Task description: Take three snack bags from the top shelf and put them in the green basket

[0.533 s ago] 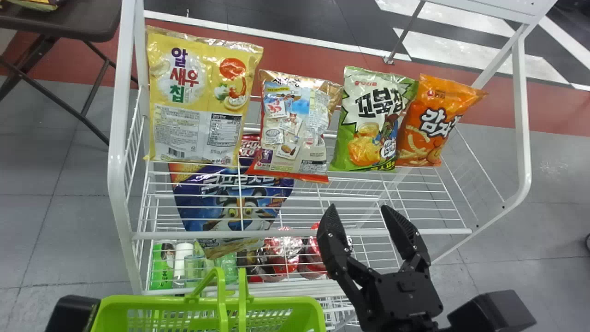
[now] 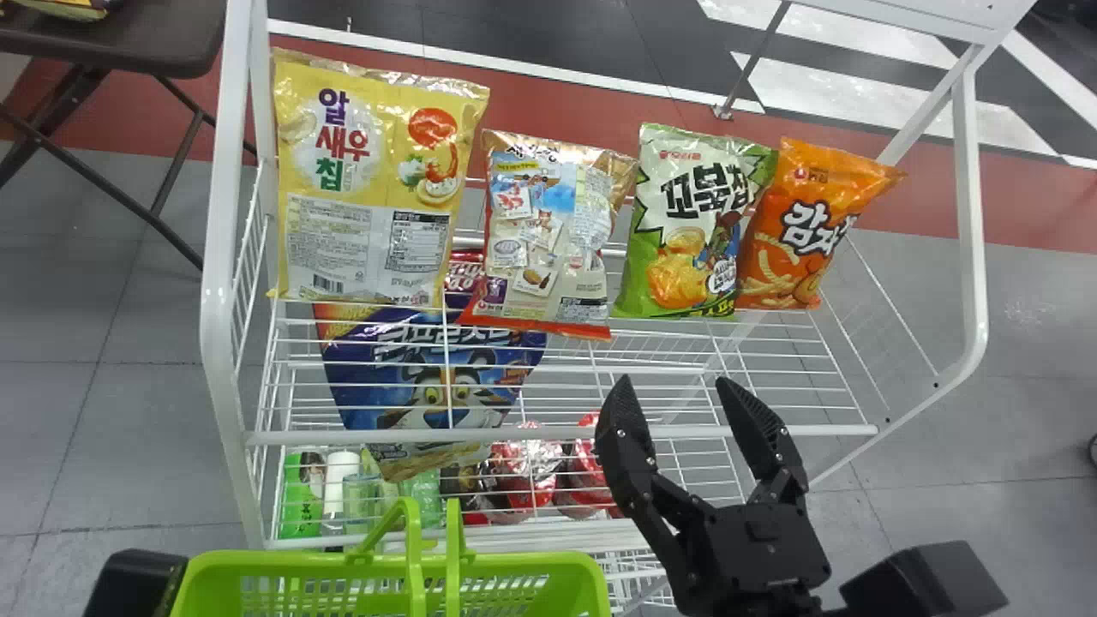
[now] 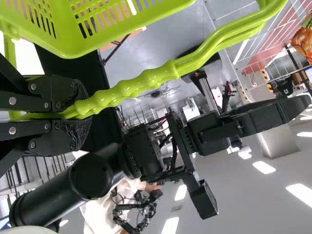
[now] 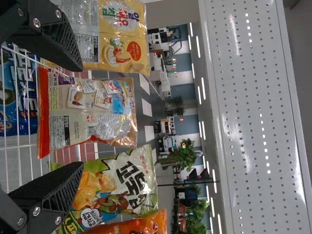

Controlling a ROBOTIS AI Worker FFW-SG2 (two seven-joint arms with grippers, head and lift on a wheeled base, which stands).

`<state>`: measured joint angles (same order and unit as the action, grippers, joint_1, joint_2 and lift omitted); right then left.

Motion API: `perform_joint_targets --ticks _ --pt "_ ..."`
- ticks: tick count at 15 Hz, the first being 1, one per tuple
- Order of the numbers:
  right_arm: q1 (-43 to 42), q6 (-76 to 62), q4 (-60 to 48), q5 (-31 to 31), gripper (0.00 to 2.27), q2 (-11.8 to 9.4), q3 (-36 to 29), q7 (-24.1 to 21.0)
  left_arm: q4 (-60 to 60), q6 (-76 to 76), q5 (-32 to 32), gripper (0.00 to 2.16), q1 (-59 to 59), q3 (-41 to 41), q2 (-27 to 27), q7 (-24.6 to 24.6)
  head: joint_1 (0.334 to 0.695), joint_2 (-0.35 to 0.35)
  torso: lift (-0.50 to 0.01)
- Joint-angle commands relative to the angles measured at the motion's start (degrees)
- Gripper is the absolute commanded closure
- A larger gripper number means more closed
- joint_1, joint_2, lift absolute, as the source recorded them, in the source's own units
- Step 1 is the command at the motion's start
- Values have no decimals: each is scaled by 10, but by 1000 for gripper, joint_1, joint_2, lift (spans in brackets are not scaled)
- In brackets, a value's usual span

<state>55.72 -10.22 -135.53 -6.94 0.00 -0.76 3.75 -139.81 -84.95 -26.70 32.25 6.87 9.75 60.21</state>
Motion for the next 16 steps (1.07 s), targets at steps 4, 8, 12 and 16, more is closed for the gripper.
perform_joint_targets --ticks 4,8,12,16 --pt "-27 2 11 2 140 1 -8 1 -3 -1 -5 2121 4 1 3 1 695 -350 -43" --pt "-146 125 26 31 140 1 -14 4 2 1 -3 2118 7 4 1 4 695 -350 -43" --pt "-317 311 95 42 140 1 -16 5 2 1 -1 2118 7 2 3 3 695 -350 -43" --pt "-405 309 192 27 137 1 -34 46 3 1 2 2118 5 -6 4 5 695 -350 -43"
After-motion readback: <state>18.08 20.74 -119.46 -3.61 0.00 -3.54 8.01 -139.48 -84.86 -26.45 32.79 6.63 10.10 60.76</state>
